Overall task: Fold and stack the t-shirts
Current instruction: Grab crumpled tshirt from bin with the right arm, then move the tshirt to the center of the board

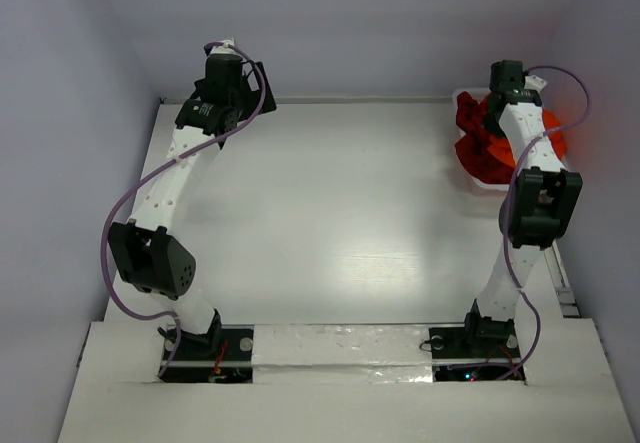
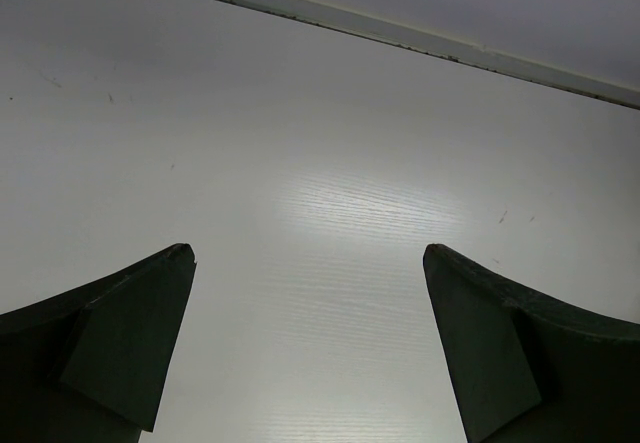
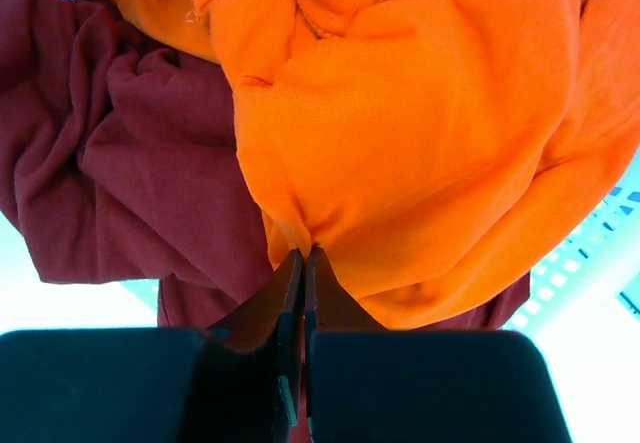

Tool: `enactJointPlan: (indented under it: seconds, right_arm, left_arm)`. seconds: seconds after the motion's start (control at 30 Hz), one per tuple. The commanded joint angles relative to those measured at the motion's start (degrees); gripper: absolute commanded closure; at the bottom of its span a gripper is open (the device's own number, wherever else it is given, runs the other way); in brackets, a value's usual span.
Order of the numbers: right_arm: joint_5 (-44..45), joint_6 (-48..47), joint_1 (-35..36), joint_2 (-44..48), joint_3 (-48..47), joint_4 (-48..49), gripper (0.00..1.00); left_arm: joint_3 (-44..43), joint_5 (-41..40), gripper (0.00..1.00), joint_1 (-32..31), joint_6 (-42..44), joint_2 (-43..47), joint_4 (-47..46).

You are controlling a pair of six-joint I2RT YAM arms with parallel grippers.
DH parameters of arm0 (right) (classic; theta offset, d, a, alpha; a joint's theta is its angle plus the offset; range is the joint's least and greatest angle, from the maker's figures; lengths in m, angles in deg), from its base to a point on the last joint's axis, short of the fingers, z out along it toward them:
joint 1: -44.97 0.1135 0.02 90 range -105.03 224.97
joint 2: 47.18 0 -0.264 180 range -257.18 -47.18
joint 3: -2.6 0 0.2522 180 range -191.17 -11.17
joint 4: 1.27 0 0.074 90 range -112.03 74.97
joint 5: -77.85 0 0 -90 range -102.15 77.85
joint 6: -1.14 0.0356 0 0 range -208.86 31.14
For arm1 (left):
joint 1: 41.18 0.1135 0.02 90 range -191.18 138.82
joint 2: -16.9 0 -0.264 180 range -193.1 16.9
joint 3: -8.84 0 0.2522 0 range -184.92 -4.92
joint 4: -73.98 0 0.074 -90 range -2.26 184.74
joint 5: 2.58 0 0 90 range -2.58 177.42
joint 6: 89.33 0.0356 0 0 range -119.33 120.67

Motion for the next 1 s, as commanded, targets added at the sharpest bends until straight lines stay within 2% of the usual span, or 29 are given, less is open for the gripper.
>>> enactJointPlan:
  seconds: [0.0,0.1,0.23,0.27,0.3,0.33,0.43,0.47,0.6,0.7,0.77,0.83,0.97]
  right_arm:
    - [1.64,0.29,0.15,3.46,-3.64,-0.91,1.00]
    - [-1.17,-1.46,1.02,5.39,-5.92,-1.80,1.00]
    - [-0.40,-5.06,9.80,13.55,-9.52,-1.78,1.00]
    - [0.31,-5.42,14.17,13.75,-11.97,-3.19,1.00]
    - [0.67,-5.77,16.13,13.31,-15.47,-5.11,1.00]
    - [0.15,-5.86,17.98,12.44,-25.25,-10.53,1.00]
    - [-3.44,-6.74,24.57,8.83,-43.13,-15.85,1.00]
    - [-4.42,-7.00,26.24,9.96,-44.59,-15.07,1.00]
    - [-8.54,-9.72,37.82,15.31,-42.41,-8.05,1.00]
    - [-15.31,-12.27,43.99,18.48,-39.60,-2.69,1.00]
    - [-15.15,-14.89,50.76,18.93,-39.42,-0.65,1.00]
    - [-14.45,-16.14,54.01,18.15,-40.47,-2.05,1.00]
    - [-15.94,-16.23,55.17,18.23,-36.97,-3.38,1.00]
  left_arm:
    - [0.23,0.11,0.01,-0.36,-0.22,0.74,-0.55]
    - [1.20,0.73,0.01,-0.36,-0.49,0.74,-1.07]
    - [2.52,1.34,0.01,-0.97,-1.10,0.83,-1.51]
    - [2.34,1.43,0.01,-0.97,-1.02,0.74,-1.51]
    - [2.26,1.43,0.01,-0.97,-1.02,0.74,-1.34]
    - [1.99,1.43,0.01,-0.97,-1.02,0.92,-1.08]
    - [1.82,1.52,0.01,-1.50,-1.36,1.27,-0.90]
    - [1.73,1.52,0.01,-1.50,-1.45,1.53,-0.72]
    - [3.48,2.66,0.01,-2.03,-2.33,3.20,-1.25]
    - [6.73,2.49,0.01,-2.64,-2.95,4.69,-2.04]
    - [9.89,1.87,0.01,-3.25,-3.65,6.36,-2.82]
    - [12.87,1.17,0.01,-3.26,-4.35,8.73,-3.79]
    - [14.91,0.99,0.01,-3.26,-5.76,11.46,-4.41]
